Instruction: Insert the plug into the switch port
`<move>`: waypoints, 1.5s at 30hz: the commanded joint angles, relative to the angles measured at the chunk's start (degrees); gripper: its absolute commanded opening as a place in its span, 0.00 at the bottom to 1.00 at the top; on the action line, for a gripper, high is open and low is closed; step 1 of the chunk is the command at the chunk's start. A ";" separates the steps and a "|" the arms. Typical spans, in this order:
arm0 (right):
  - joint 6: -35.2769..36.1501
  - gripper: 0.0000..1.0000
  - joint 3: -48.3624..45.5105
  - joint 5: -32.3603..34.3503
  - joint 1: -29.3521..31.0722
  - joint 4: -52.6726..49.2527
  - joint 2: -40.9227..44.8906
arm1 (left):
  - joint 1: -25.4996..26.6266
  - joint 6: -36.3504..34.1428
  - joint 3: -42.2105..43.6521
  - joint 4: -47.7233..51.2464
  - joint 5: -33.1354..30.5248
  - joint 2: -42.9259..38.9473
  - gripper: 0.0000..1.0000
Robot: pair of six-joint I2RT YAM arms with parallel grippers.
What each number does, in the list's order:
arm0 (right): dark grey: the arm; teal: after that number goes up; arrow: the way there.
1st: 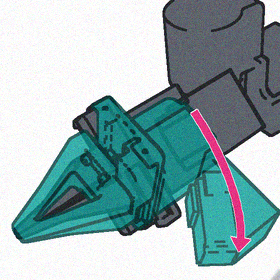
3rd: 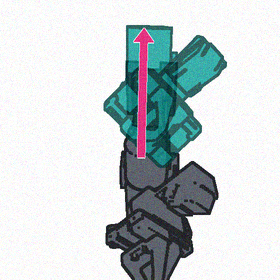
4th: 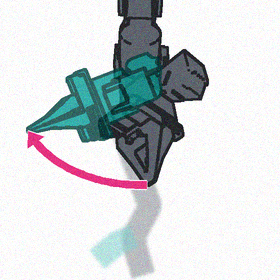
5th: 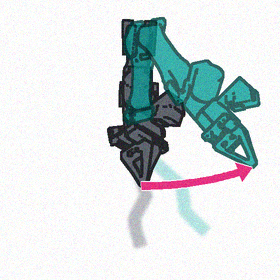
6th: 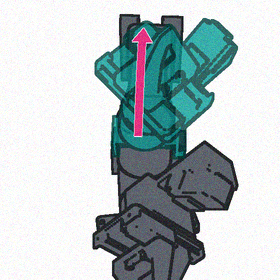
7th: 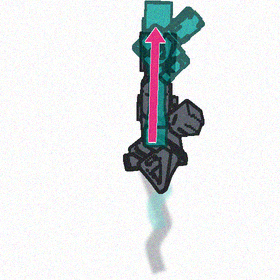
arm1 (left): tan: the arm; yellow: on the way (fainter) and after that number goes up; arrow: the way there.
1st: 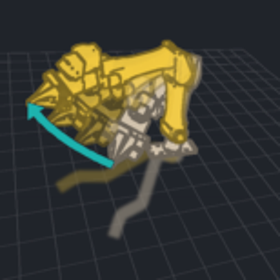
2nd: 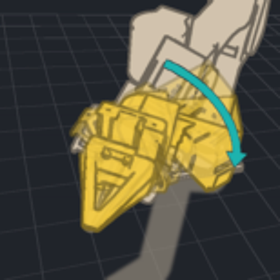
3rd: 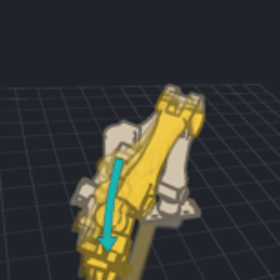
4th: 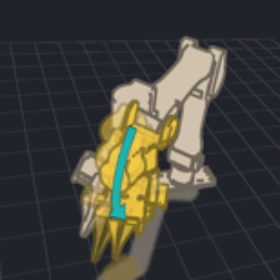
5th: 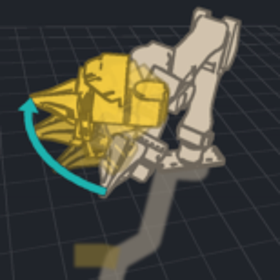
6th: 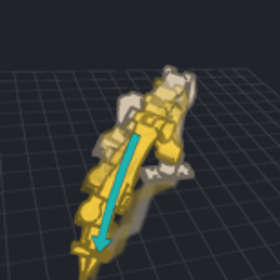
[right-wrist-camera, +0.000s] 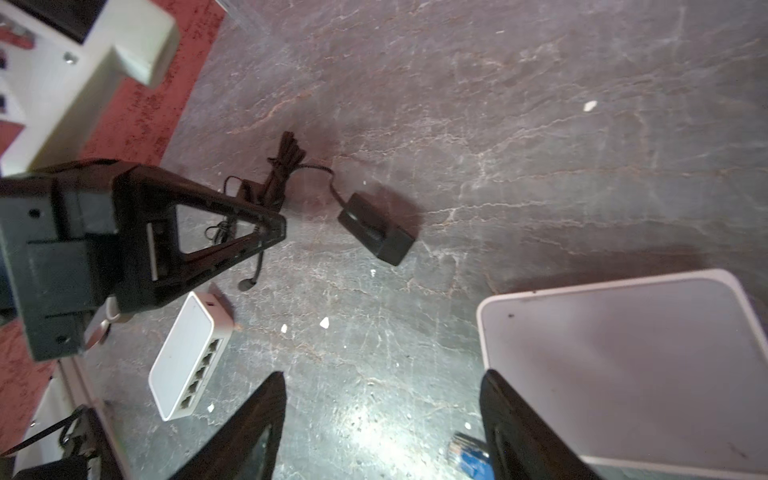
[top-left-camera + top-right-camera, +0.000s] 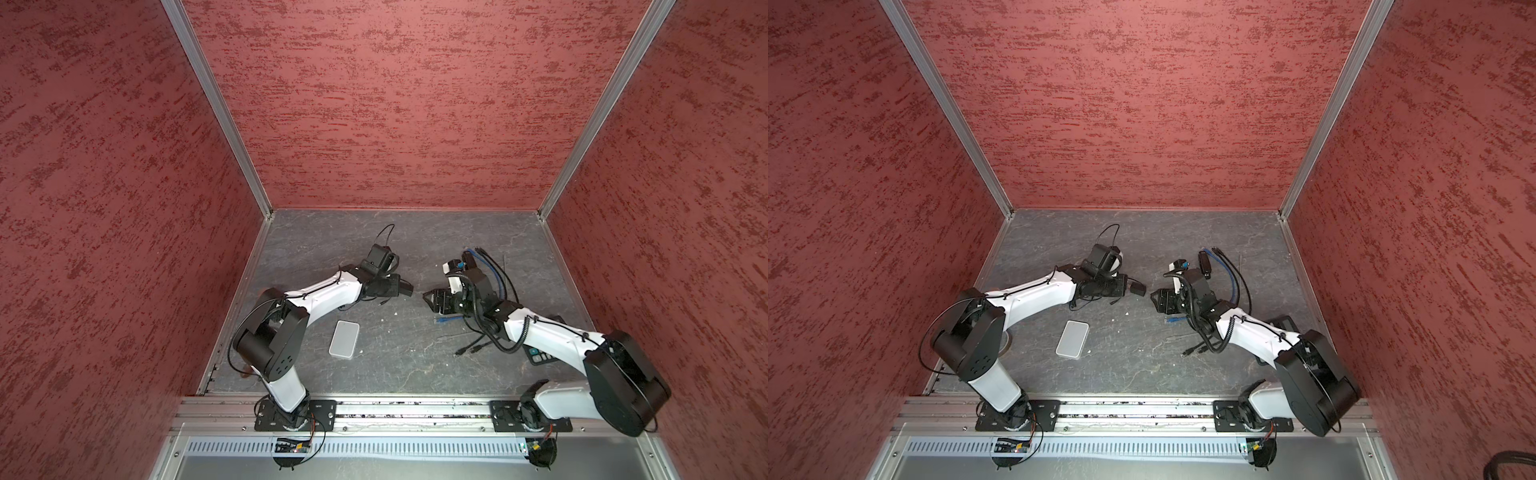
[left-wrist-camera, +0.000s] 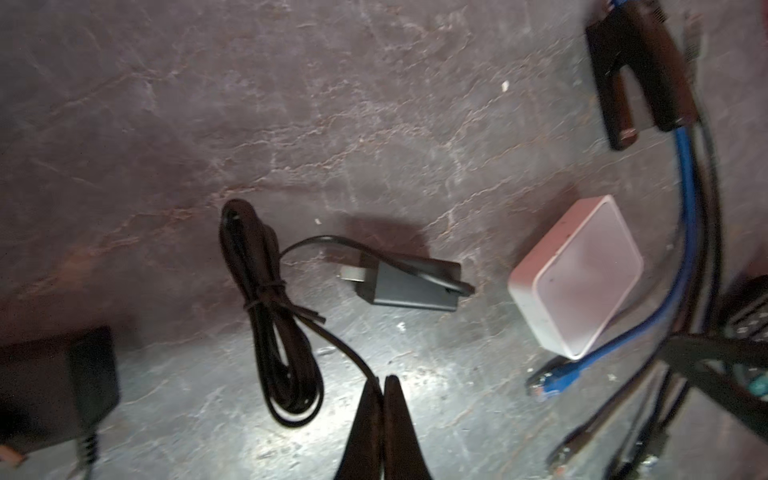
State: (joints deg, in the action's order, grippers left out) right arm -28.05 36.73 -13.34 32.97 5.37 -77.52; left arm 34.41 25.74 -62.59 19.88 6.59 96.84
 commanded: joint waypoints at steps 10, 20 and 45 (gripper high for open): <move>-5.61 0.62 -1.75 -6.61 0.50 9.82 -0.35 | 2.37 16.22 2.26 -17.96 2.66 0.29 0.00; -7.10 0.45 -0.60 -5.52 1.12 12.11 -5.43 | 2.45 21.33 1.82 -20.49 4.30 1.34 0.00; -7.06 0.39 4.70 -4.27 2.98 16.78 -12.10 | 2.43 21.31 3.04 -20.33 3.93 1.08 0.00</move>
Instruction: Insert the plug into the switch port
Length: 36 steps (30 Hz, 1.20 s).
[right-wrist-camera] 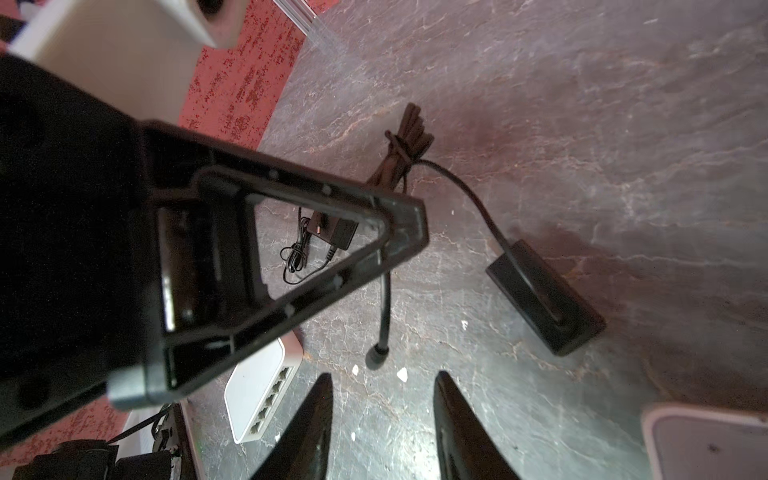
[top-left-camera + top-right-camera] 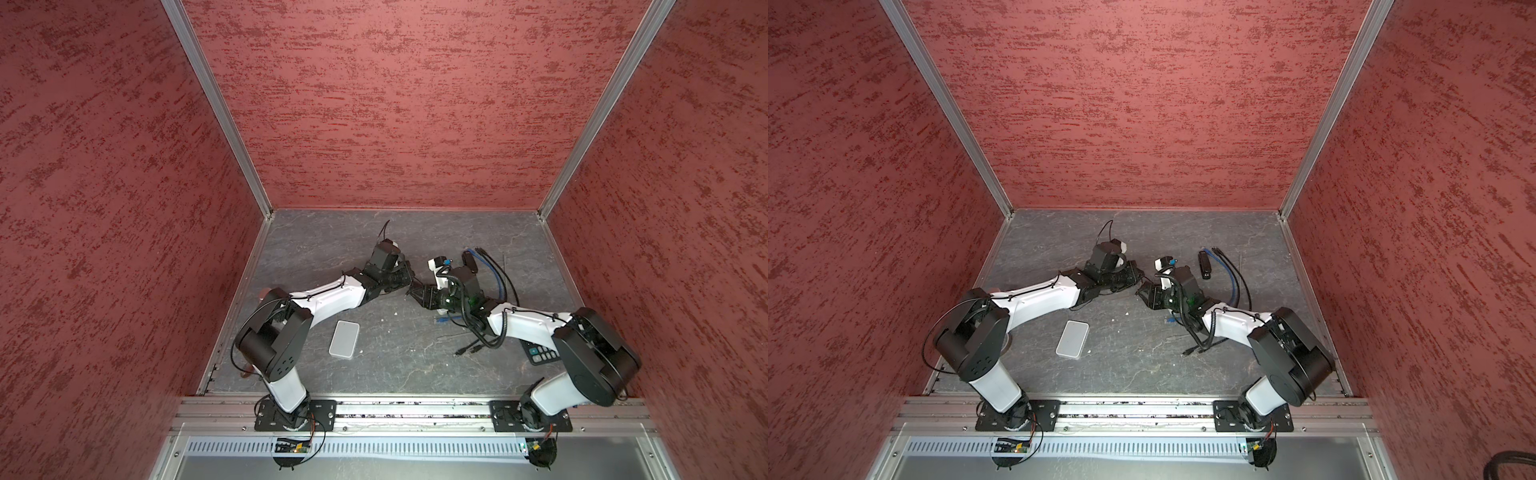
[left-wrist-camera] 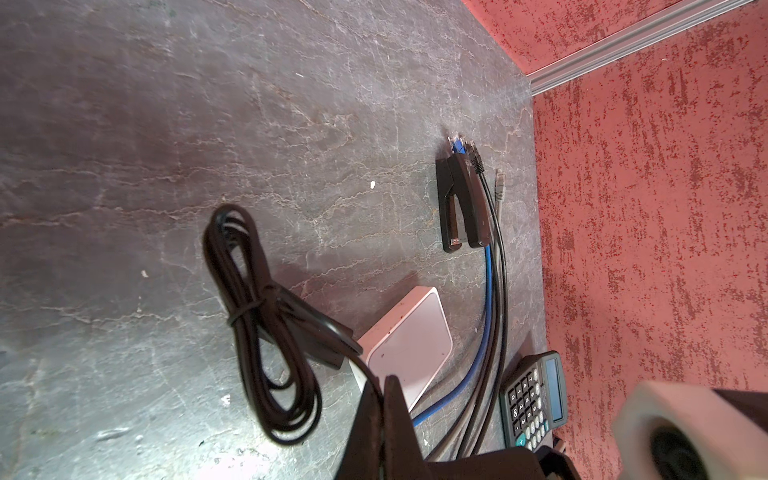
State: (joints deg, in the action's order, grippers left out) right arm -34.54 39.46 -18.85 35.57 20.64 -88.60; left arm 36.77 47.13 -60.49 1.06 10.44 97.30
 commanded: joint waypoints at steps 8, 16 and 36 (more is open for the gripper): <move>-1.58 0.32 2.96 1.10 0.41 4.43 -3.81 | 0.06 -0.14 0.91 -1.78 0.63 0.60 0.00; -1.76 0.25 3.70 0.88 0.47 4.84 -5.41 | 0.11 -0.19 1.17 -2.03 0.97 0.70 0.00; -2.43 0.08 4.48 0.39 0.54 6.25 -7.38 | 0.04 -0.54 1.34 -2.11 0.48 0.79 0.00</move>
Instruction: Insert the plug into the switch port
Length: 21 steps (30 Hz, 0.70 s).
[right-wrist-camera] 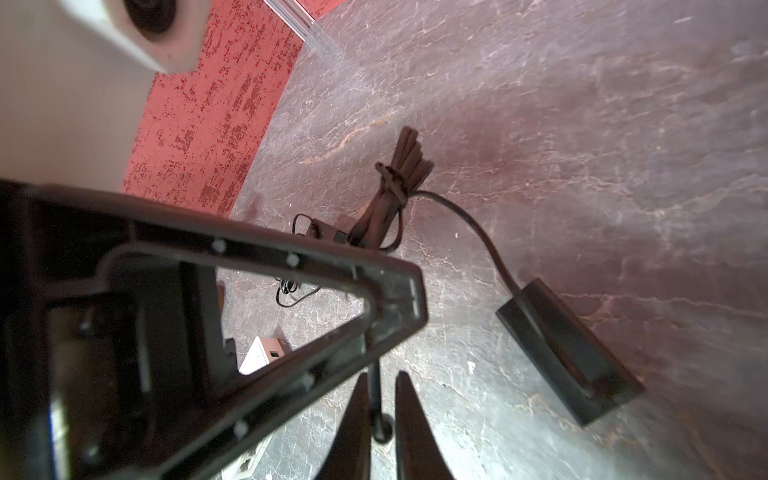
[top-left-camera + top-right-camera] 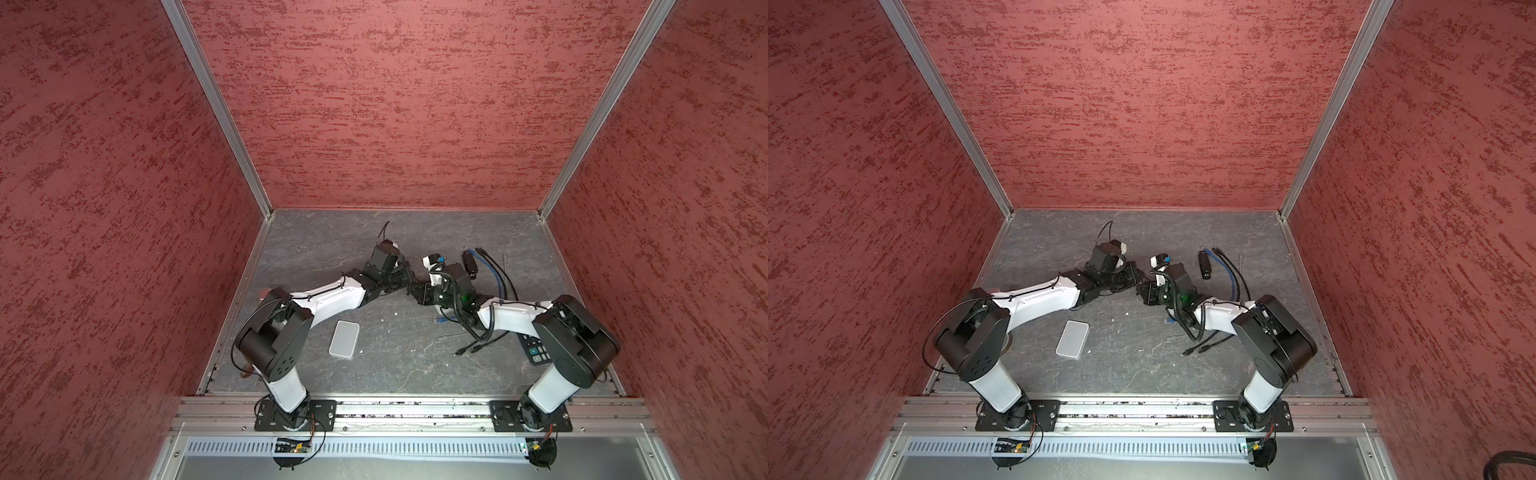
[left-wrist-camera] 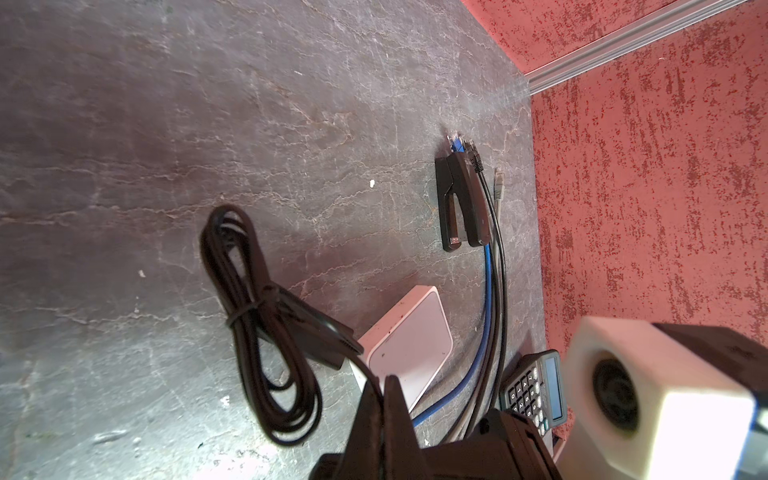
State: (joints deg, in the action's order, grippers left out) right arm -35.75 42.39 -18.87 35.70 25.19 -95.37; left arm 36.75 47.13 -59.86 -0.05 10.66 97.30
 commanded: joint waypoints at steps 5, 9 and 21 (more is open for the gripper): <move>-1.99 0.00 1.93 1.09 0.25 1.02 -0.65 | -0.22 -2.15 1.13 0.55 -1.62 -0.20 0.21; -2.81 0.00 3.62 1.11 0.25 -1.57 -0.87 | -0.58 -5.02 1.53 4.15 -3.85 -2.37 0.71; -1.85 0.00 8.91 2.50 -1.06 -11.86 -0.51 | -1.88 -16.64 4.32 23.93 -15.75 -13.95 1.00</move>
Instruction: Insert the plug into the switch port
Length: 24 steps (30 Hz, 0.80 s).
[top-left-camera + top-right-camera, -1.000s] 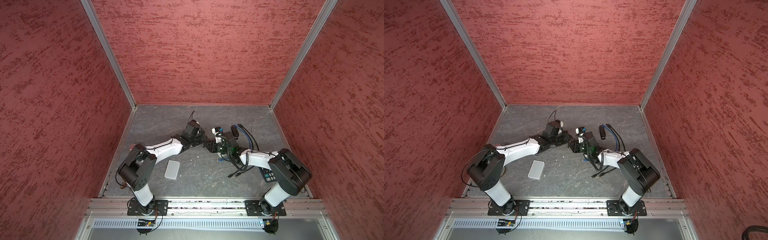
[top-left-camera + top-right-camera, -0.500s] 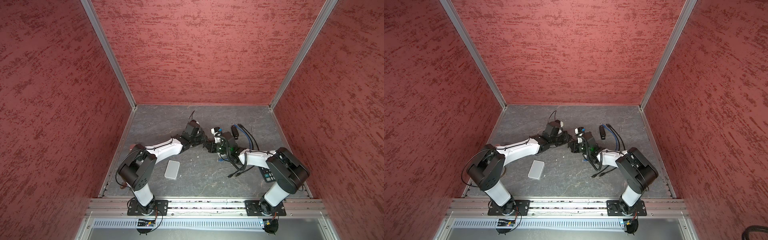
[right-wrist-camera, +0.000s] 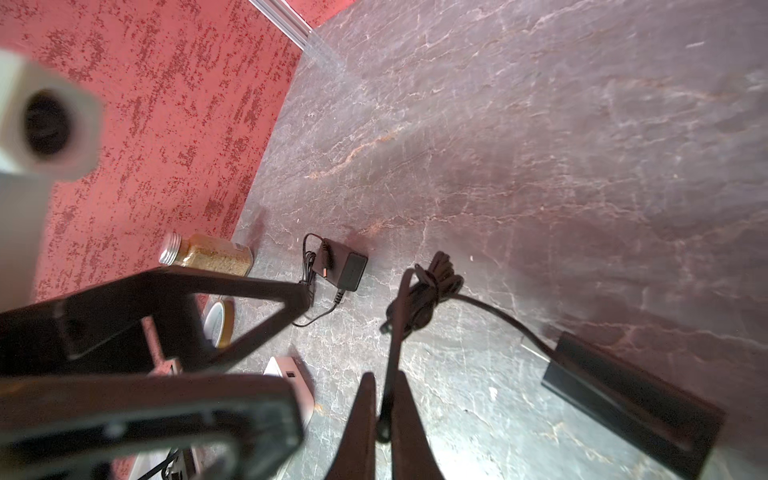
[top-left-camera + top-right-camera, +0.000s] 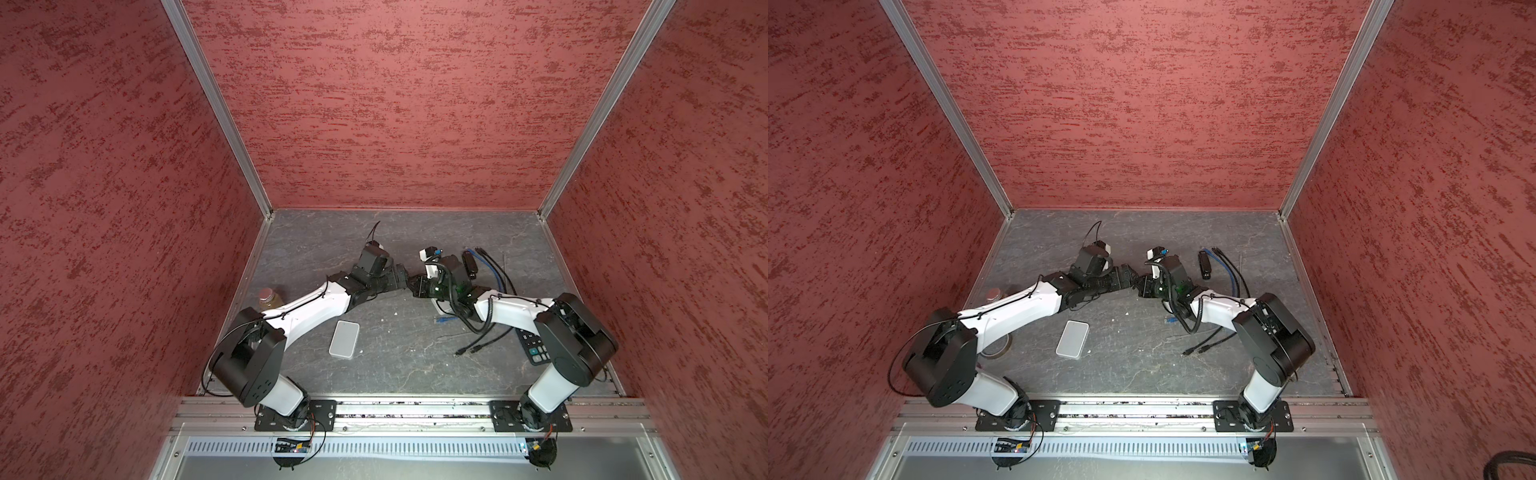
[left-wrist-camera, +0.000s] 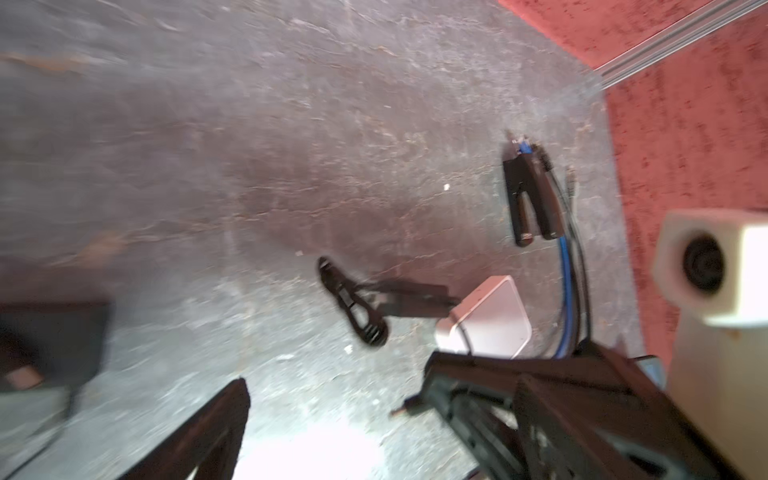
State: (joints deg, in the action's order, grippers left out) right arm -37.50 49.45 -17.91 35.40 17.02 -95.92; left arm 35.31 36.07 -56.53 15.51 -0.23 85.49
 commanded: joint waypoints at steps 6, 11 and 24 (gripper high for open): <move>1.32 0.00 2.32 1.81 -2.12 -5.48 0.98 | -1.45 -12.49 0.30 21.79 -7.71 -5.33 1.00; 2.41 0.00 2.34 1.56 -2.35 -6.23 1.43 | -1.12 -8.84 0.22 30.12 -7.47 -6.88 1.00; 2.26 0.00 0.81 -2.32 -2.49 -3.25 0.08 | 1.56 -0.89 7.78 41.42 -8.75 -13.27 1.00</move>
State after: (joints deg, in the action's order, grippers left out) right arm -35.07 50.30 -18.85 33.26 11.57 -95.92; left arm 36.71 32.77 -50.04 53.84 -8.73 73.45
